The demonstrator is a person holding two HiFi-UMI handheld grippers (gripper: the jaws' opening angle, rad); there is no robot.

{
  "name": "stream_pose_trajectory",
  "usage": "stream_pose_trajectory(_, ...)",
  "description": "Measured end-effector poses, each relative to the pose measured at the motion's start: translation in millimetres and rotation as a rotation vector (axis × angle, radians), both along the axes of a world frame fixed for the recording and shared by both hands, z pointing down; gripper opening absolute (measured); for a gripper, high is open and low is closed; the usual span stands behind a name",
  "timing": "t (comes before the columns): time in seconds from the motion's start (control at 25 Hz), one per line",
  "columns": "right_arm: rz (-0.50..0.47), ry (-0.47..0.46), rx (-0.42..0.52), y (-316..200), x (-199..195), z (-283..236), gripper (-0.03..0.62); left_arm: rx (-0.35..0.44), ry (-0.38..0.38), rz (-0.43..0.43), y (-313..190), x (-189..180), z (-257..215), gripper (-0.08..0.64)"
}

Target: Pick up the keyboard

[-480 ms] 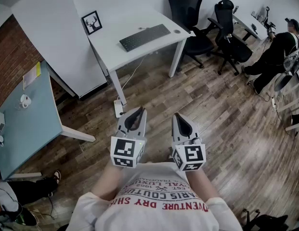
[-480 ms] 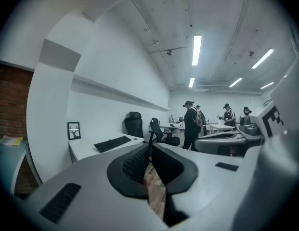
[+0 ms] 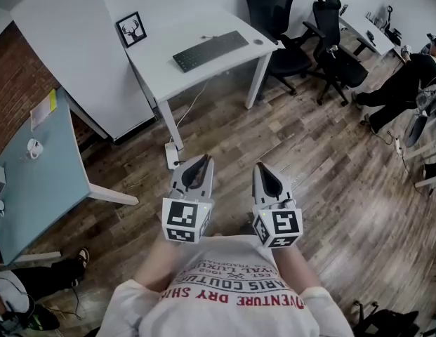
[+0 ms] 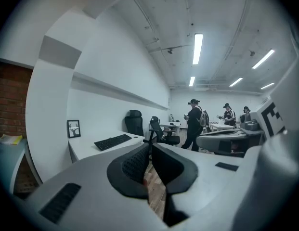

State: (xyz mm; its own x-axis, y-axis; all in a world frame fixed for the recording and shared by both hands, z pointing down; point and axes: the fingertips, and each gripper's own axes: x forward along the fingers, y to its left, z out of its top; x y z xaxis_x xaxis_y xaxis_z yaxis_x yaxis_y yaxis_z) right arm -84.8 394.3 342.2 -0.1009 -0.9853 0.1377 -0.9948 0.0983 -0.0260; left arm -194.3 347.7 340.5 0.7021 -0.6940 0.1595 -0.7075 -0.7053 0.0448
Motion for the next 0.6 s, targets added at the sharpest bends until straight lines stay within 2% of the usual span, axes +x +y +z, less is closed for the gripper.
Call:
stream_pose_trajectory(0.28,-0.002,-0.024,-0.039,-17,18,15,0.026,-0.055,0.012,-0.013,-23,11,20,0.039)
stream_pose_trajectory(0.4,-0.001,-0.024,-0.045,-31,37,22,0.026,-0.075,0.014,-0.033,-36,24,29,0.038)
stream_pose_trajectory(0.6,-0.028,-0.047,-0.036,-73,75,22,0.026,-0.064,0.002,-0.084,-70,55,26,0.038)
